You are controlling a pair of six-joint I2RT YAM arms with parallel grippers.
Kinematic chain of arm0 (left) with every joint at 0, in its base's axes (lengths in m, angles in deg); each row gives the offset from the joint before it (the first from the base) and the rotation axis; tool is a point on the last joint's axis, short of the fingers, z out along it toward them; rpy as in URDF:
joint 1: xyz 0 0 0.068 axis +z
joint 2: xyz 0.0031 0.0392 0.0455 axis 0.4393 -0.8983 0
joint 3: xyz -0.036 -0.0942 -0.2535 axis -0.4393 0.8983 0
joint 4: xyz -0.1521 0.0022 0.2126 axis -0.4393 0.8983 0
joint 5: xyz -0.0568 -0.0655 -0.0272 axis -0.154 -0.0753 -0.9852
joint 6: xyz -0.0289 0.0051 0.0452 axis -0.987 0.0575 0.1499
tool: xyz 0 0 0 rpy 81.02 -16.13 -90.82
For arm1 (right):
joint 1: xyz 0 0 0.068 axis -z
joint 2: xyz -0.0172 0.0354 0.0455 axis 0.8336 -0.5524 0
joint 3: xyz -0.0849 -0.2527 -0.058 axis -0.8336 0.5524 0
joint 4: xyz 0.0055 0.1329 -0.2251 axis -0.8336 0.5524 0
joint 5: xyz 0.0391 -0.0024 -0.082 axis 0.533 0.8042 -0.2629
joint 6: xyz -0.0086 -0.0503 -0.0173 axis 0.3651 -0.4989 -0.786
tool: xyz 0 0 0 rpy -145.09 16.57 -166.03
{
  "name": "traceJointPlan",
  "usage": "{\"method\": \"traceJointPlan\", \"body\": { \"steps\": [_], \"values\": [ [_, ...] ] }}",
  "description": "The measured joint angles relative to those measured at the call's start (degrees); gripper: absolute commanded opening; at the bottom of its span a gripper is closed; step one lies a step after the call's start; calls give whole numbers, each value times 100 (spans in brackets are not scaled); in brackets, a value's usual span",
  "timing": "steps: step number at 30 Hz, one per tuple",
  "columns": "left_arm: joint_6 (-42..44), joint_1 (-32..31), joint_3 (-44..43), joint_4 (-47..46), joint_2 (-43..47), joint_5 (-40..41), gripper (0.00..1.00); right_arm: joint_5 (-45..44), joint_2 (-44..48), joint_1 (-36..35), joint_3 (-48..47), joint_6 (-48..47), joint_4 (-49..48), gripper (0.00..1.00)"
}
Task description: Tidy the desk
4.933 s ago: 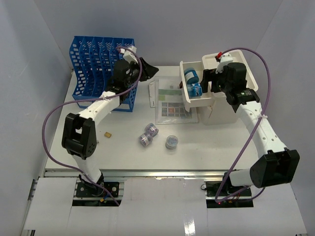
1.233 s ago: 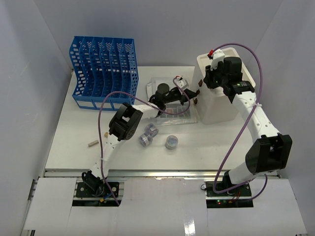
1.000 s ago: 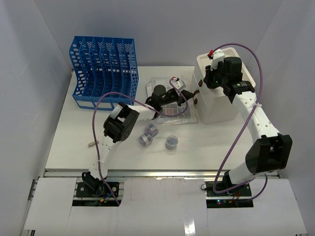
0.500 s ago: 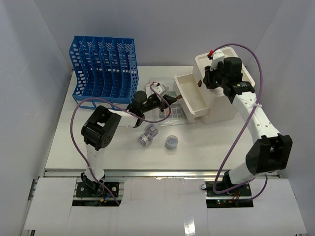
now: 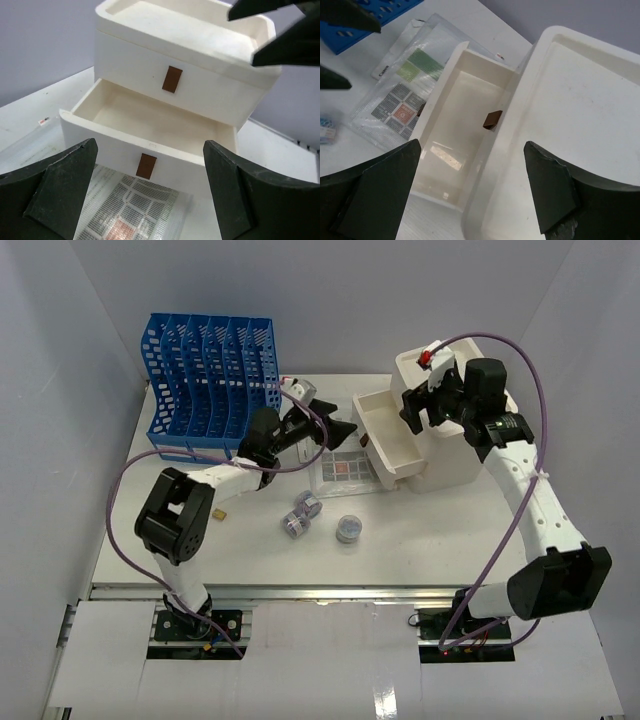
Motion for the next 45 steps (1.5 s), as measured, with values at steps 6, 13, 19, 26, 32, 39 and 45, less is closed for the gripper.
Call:
{"method": "traceJointPlan", "body": {
  "steps": [6, 13, 19, 26, 32, 39, 45],
  "values": [
    [-776, 374, -161, 1656, 1137, 66, 98, 1070, 705, -273, -122, -1074, 783, 90],
    [-1635, 991, 1122, 3510, 3500, 245, 98, 1564, 782, -2299, 956, -2427, 1763, 90],
    [-1479, 1005, 2059, 5353, 5587, 727, 98, 604, 161, -3187, 1959, -2112, 1438, 90],
    [-1605, 1009, 2824, 6922, 7740, 1283, 98, -47, -969, -3298, 1747, -1431, 736, 90],
    [-2139, 1009, 3336, 7533, 8433, 1430, 98, -122, -1553, -3303, 1405, -1174, 667, 90],
    [-2877, 1009, 3641, 7623, 8660, 1529, 94, -133, -1669, -3354, 1408, -1048, 800, 99],
    [-3443, 1009, 4104, 7709, 8600, 1516, 94, -325, -1685, -3422, 1501, -1009, 934, 89]
  ]
}}
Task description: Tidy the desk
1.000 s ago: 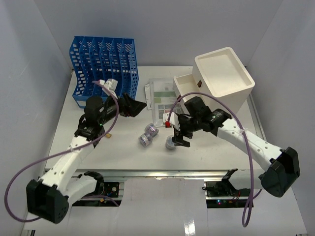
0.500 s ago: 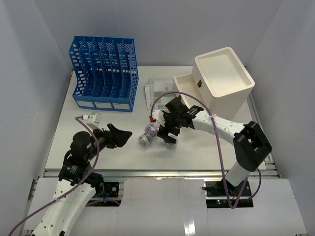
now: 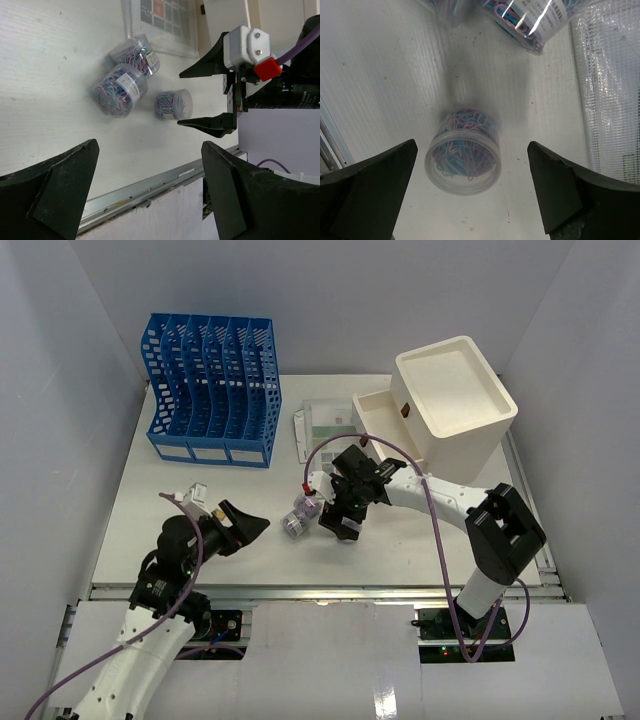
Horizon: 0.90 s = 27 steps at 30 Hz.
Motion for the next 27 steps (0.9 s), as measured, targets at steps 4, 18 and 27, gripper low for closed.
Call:
{"method": "traceJointPlan", "body": {
  "steps": [4, 18, 27],
  "values": [
    [-145, 0, 21, -45, -342, -18, 94, -150, -15, -33, 46, -10, 59, 72],
    [-510, 0, 228, -518, -1436, -155, 91, -274, -76, -77, 58, -115, 246, 14],
    [-351, -5, 205, -1032, -2608, -286, 91, -285, 1132, 399, -1003, -151, 503, 11]
  ]
}}
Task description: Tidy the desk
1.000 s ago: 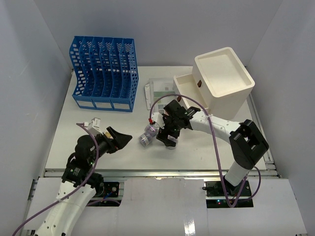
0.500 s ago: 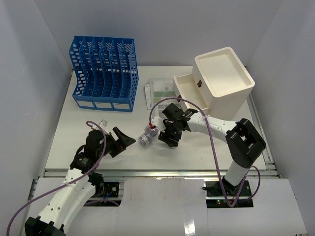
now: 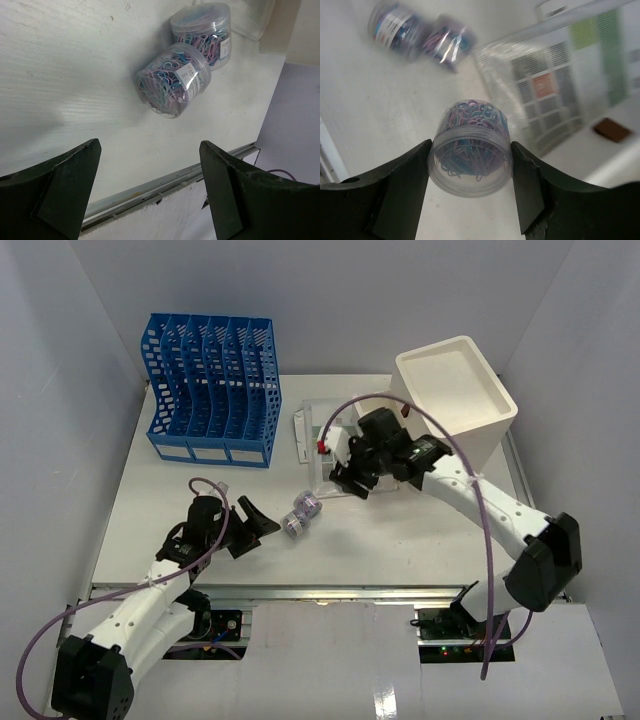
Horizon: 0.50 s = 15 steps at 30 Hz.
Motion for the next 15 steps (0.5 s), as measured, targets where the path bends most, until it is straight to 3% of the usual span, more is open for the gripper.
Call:
{"method": "traceJointPlan", "body": {
  "steps": [5, 11, 13, 15],
  "values": [
    [69, -121, -54, -227, -495, 41, 92, -642, 481, 698, -593, 13, -456, 13],
    [68, -424, -142, -542, -971, 205, 92, -1386, 114, 1432, -621, -27, -680, 17],
    [67, -543, -194, -609, -1140, 294, 93, -1480, -98, 1511, -603, -64, -677, 25],
    [65, -669, -254, -671, -1306, 369, 94, -1516, -258, 1524, -542, -98, -681, 42]
  ]
}}
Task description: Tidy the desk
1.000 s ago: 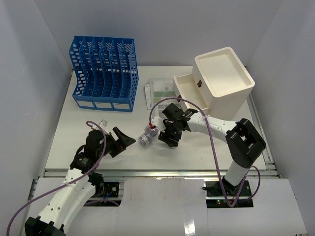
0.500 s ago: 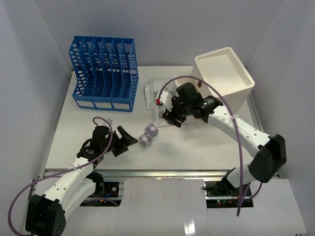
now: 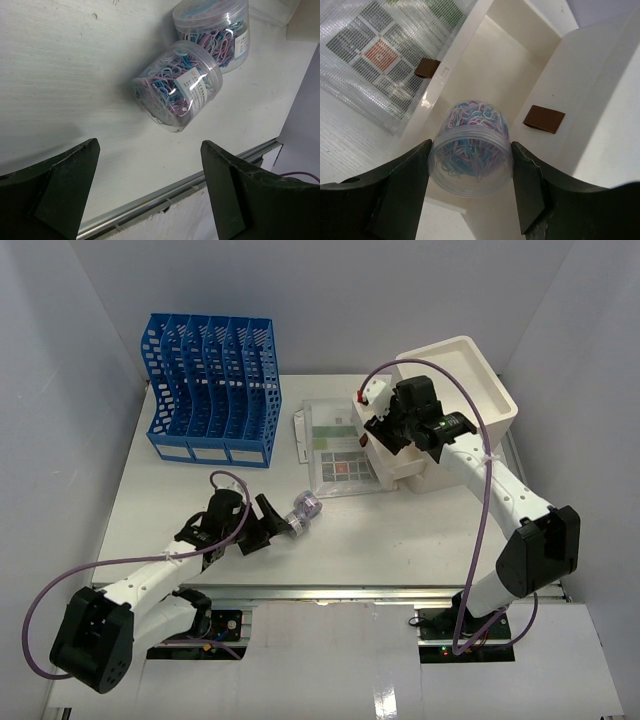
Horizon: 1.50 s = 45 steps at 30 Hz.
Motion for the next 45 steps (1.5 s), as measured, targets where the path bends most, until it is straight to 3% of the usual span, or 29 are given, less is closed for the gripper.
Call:
{"method": "traceJointPlan", "body": {
  "steps": [1, 2, 3, 5, 7, 12, 19, 26, 35, 38, 45],
  "values": [
    [-2, -66, -31, -23, -75, 55, 95, -18, -63, -2, 38, -11, 8, 63],
    [-3, -131, -66, -45, -148, 109, 96, -39, -116, -2, 71, -21, 8, 78],
    [-3, -182, -100, -66, -207, 156, 98, -61, -161, -3, 96, -28, 8, 89],
    [-4, -281, -175, -90, -320, 254, 98, -86, -235, -6, 123, -53, 8, 98],
    [-7, -378, -283, -93, -478, 383, 98, -80, -260, -23, 123, -60, -4, 100],
    [-47, -576, -557, -136, -943, 687, 98, -18, -239, -31, 123, -16, -7, 91],
    [6, -750, -1128, 19, -1535, 1155, 98, 764, 439, -27, 300, 192, 12, 91],
    [752, -1003, -2266, 460, -2584, 1692, 98, 1682, 1452, -30, 1141, 426, -44, 91],
    [1684, -1489, -2957, 1380, -3420, 2119, 98, 2024, 1577, 90, 1849, 462, -39, 91],
    [1730, -1645, -3090, 1672, -3488, 2342, 96, 2111, 1605, 117, 1907, 490, -50, 91],
    [1656, -1858, -3115, 2083, -3520, 2854, 79, 2292, 1751, 145, 2062, 569, -175, 91]
  ]
}}
